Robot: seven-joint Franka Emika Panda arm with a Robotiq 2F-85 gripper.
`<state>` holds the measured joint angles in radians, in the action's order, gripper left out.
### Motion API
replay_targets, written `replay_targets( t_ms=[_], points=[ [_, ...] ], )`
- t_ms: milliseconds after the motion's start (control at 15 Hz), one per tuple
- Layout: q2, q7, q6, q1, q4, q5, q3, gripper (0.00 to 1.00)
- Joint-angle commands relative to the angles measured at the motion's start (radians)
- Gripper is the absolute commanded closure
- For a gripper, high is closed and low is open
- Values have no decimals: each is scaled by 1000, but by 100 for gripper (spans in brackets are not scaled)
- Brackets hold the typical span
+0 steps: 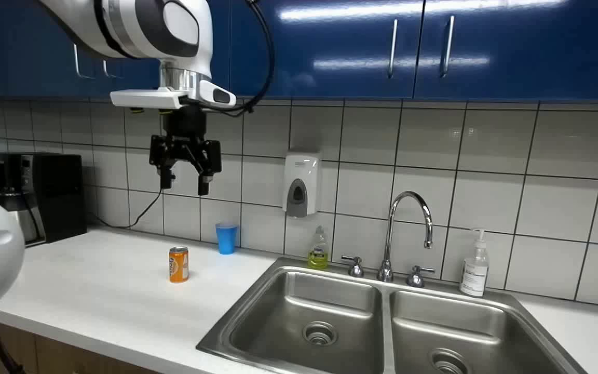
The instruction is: Put the can into the sink
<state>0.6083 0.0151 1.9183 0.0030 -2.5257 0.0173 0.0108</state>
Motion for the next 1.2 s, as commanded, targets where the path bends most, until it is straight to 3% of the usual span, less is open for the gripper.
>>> replay_targets(
  t_ms=[0,733,1133],
  points=[
    [-1,-2,-2,-3,2,2,-3,0],
    [-20,-7,5,7,9,0,-13,0],
    [-87,-29,-2,93,27,12,-76,0]
  ],
)
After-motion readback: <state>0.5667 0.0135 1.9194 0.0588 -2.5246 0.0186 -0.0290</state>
